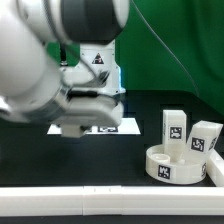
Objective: Assemble stool
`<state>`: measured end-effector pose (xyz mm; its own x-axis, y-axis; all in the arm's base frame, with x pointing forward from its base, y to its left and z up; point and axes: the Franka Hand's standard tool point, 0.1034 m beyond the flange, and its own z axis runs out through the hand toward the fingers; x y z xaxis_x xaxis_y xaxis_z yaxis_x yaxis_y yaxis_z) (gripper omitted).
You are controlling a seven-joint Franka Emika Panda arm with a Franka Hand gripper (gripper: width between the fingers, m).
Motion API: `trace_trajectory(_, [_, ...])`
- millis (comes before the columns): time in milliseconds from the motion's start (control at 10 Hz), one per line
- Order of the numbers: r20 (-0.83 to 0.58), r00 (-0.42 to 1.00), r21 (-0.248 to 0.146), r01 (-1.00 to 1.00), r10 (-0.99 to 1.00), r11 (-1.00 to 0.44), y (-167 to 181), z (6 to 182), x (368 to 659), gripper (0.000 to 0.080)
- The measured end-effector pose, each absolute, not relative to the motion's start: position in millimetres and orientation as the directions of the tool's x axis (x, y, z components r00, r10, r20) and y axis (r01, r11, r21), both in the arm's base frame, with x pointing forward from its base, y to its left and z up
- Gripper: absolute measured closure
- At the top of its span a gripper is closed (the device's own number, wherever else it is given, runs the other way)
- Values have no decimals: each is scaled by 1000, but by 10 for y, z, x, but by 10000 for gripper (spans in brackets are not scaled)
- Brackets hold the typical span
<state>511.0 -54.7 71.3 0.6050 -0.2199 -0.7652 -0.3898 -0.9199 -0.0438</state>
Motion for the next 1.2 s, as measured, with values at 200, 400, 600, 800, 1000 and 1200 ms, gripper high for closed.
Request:
trace_trajectory(200, [-760, 599, -16, -406, -253, -914, -358, 789, 5173, 463])
trace_trajectory(400, [-754, 605, -17, -407, -256, -913, -379, 772, 5183, 463])
trace_trajectory(600, [-722, 638, -20, -408, -269, -913, -392, 754, 5253, 463])
trace_trajectory(800, [-622, 724, -33, -405, -299, -914, -384, 780, 5448, 462])
trace_trajectory(1000, [-532, 782, -44, -408, -325, -912, -209, 968, 5496, 462])
trace_trajectory(1200, [-388, 822, -34, -464, -416, -885, -56, 1054, 5606, 462])
